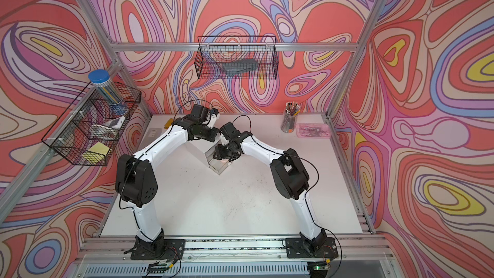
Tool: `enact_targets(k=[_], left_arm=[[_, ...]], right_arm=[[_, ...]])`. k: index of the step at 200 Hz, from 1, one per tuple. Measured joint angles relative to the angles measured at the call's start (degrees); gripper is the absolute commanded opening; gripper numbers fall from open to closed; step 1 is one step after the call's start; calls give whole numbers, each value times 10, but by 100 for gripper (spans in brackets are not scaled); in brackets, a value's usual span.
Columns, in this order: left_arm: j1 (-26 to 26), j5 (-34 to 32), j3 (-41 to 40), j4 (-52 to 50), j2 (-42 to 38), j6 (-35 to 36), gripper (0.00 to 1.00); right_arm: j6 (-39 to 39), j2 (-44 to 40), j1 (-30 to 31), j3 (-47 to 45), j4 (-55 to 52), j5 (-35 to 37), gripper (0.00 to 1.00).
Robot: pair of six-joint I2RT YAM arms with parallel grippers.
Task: Put the bluetooth earphones in the drawer according to color
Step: Place the bluetooth earphone in the drawer.
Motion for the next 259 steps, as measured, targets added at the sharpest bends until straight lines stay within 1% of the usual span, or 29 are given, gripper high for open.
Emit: enact_targets(k=[30,53,157,213,259], left_arm=[[0,0,0,0,0,0,0],[0,0,0,0,0,0,0],[0,0,0,0,0,0,0],[0,0,0,0,0,0,0],[0,0,0,0,0,0,0]], right_arm=[[6,2,2,0,5,-2,44],[7,2,2,-1,7,-2,49],[9,-16,3,-39,38,1,48],[26,-44,3,-82,41,10,46],[37,-44,3,-84,41,11,46]])
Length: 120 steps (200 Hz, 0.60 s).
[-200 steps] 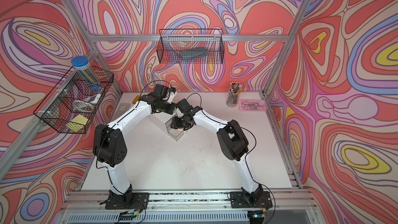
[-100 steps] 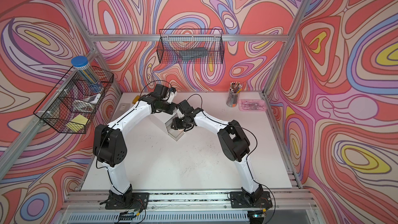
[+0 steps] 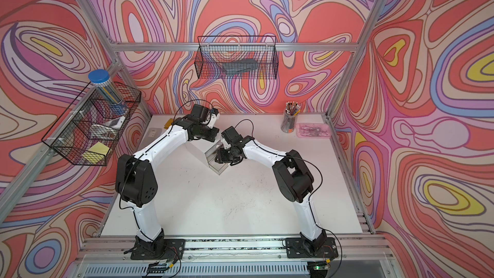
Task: Put the bluetooth earphones in the drawer according to color
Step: Place the bluetooth earphone in the drawer.
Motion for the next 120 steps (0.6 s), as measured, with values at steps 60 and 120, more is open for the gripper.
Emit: enact_targets(k=[60,120], left_arm=[[0,0,0,0,0,0,0],[0,0,0,0,0,0,0]], right_arm=[[5,10,0,27,-10,0,58],[6,11,0,29,-8,-2,66]])
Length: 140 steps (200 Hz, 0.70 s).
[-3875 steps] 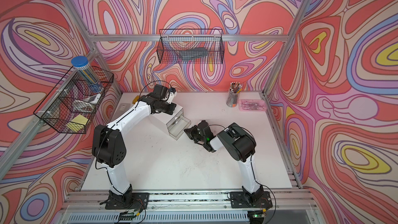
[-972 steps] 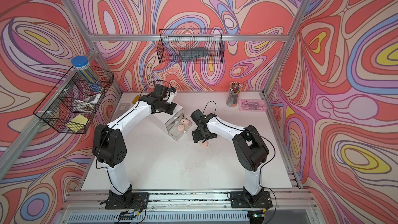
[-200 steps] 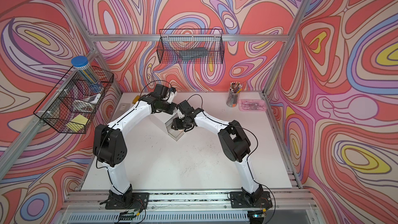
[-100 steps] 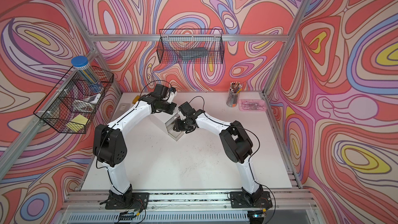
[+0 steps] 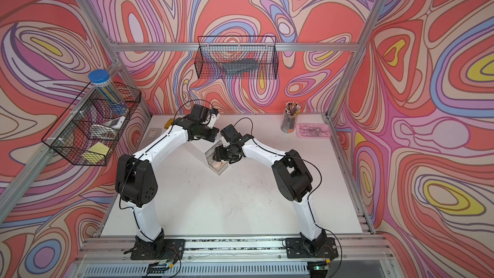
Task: Put the bluetooth earphones in the drawer according to color
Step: Place the bluetooth earphone in the drawer.
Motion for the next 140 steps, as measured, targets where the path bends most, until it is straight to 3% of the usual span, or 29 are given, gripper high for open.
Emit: enact_targets(k=[65,90,118,140], left_arm=[[0,0,0,0,0,0,0],[0,-1,0,0,0,0,0],[0,1,0,0,0,0,0],[0,1,1,0,0,2,0]], right_arm=[[-7,-16,0,-42,17,29,69],[-12,-49,0,-80,16,55,64],[-13,-87,0,-118,16,81,49],[-13,-108,0,-142,21,94,24]])
